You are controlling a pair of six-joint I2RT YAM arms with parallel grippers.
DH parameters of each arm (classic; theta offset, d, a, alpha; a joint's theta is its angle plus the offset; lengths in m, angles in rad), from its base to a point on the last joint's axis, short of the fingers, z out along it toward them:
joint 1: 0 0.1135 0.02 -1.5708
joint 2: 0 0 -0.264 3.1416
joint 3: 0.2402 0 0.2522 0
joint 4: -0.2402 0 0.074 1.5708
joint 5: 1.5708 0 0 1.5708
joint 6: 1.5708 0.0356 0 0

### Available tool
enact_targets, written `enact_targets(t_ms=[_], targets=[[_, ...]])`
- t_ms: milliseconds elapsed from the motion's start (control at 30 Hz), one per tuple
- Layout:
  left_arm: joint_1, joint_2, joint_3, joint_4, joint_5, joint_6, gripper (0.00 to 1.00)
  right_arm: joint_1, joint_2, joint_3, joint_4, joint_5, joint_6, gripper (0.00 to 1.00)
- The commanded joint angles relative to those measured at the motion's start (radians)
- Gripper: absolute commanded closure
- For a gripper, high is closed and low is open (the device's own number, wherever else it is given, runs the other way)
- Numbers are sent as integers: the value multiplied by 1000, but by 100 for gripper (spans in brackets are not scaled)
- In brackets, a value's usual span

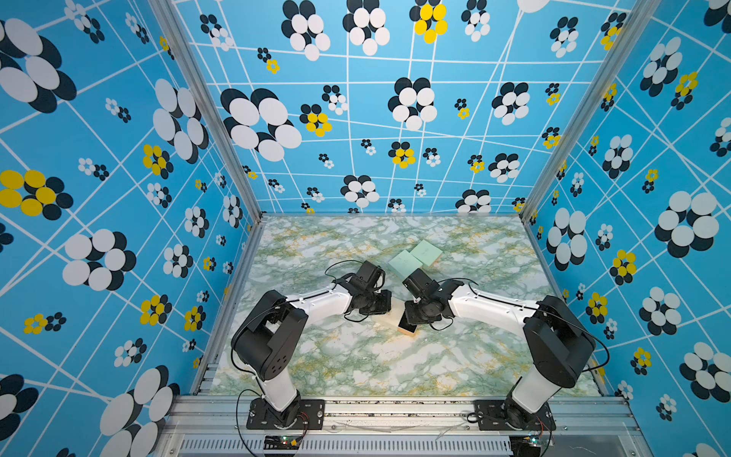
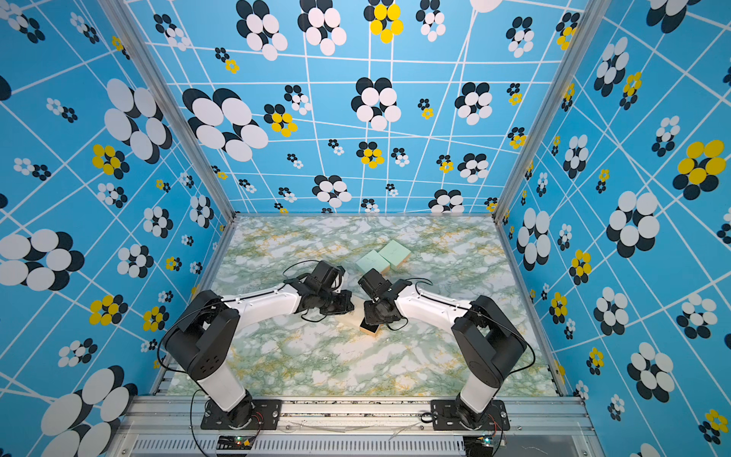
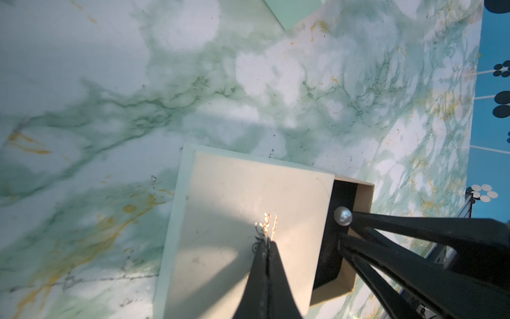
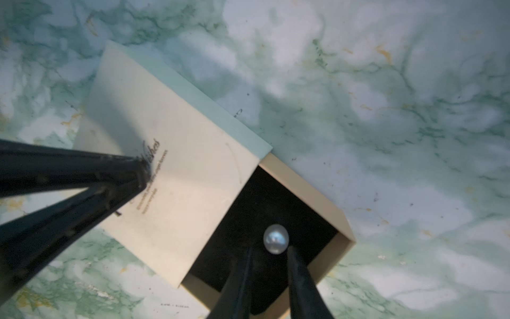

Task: Take out the earrings from the drawer-style jewelry box
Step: Pick up the earring from the drawer.

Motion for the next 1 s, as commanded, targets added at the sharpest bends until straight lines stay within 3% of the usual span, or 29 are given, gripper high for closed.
enact_targets(t_ms=[0,967], targets=[[5,65,-42,-137,-100,3,100,1,17,18,9,5,-6,75],[4,70,-40,-130,-100,6,100,-24,33,11,35,-1,-20,79]])
